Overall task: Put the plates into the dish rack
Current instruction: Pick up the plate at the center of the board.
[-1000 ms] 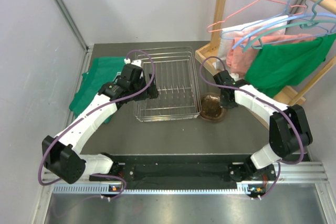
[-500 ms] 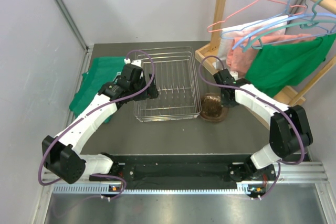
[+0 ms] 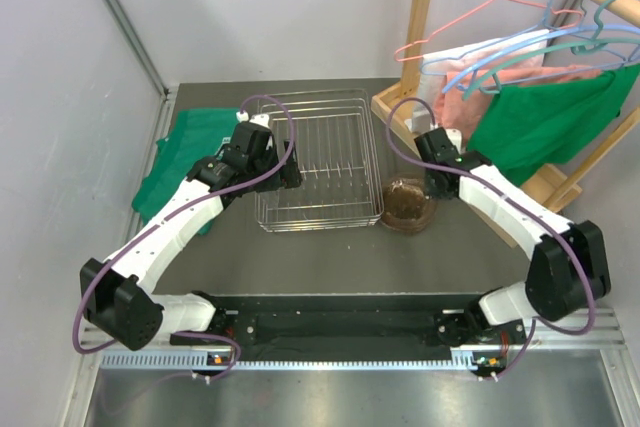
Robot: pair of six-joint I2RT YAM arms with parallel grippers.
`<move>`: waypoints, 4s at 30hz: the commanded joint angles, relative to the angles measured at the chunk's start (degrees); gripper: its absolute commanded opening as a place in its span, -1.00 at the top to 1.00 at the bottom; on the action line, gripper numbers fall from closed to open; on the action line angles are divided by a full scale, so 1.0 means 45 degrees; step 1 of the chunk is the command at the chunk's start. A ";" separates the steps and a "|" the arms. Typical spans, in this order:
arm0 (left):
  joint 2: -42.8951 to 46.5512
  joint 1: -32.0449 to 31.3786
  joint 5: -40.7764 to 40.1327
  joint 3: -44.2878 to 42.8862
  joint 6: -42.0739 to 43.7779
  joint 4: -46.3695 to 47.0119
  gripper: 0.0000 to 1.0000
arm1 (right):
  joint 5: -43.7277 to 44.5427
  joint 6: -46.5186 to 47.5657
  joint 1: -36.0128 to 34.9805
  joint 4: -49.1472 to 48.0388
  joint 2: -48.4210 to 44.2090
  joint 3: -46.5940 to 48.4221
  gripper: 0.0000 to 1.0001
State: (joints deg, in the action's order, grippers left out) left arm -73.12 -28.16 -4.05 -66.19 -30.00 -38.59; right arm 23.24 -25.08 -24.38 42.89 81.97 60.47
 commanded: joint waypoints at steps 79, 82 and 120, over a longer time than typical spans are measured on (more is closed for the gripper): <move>0.0351 0.0164 0.2365 -0.0290 -0.0072 0.1348 -0.98 | -0.1220 -0.2376 0.0047 0.2126 -0.6090 -0.0800 1.00; 0.0371 0.0145 0.2424 -0.0329 -0.0052 0.1329 -0.98 | -0.1298 -0.2570 0.0027 0.2245 -0.6282 -0.1228 1.00; 0.0136 0.0165 0.2913 0.0296 -0.0072 0.2013 -0.98 | -0.3408 -0.2903 0.3582 -0.1348 -0.3394 -0.5507 0.82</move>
State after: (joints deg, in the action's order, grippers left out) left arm -73.12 -27.73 8.16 -65.01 -30.33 -32.95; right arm 9.17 -38.74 -8.60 41.06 65.58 35.99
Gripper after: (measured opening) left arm 0.987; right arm 0.065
